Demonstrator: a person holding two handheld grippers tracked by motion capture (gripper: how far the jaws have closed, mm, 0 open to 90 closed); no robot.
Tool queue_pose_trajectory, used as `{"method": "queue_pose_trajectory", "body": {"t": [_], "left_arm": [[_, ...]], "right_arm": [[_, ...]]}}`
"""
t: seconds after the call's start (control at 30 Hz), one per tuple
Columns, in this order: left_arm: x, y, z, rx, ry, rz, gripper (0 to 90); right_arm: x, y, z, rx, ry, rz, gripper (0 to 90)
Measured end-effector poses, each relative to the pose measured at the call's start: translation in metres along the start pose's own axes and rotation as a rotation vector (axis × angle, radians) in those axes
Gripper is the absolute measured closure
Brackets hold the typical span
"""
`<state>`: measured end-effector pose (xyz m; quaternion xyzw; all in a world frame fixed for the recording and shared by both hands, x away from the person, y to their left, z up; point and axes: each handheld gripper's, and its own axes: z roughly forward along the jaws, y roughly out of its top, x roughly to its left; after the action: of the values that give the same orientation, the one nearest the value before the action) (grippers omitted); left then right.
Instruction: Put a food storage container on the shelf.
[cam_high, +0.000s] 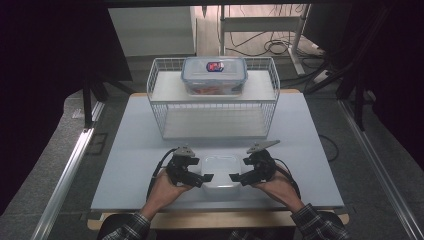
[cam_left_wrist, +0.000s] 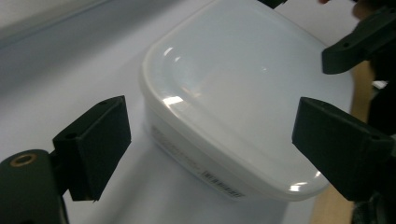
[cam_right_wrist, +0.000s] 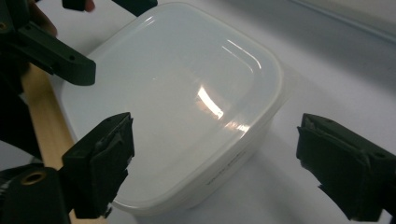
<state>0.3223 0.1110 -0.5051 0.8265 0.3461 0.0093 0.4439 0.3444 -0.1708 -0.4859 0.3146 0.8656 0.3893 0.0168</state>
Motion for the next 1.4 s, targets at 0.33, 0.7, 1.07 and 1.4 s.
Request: {"method": "queue_pose_trajectory", "body": {"t": [0.33,0.7,1.07,1.4], "left_arm": [[0.003,-0.009,-0.008,0.026,-0.110,-0.206,32.5],[-0.002,0.000,-0.022,-0.081,0.062,-0.193,68.8],[0.001,-0.005,-0.022,-0.148,0.094,-0.229,77.6],[0.001,-0.004,-0.019,-0.155,0.128,-0.236,78.5]], "right_arm": [[-0.001,-0.002,-0.004,0.032,0.080,0.150,34.9],[-0.003,0.002,-0.022,-0.071,0.017,0.187,70.5],[0.002,0.003,-0.017,-0.129,-0.069,0.125,73.5],[0.000,-0.001,-0.010,-0.153,-0.105,0.150,77.8]]}}
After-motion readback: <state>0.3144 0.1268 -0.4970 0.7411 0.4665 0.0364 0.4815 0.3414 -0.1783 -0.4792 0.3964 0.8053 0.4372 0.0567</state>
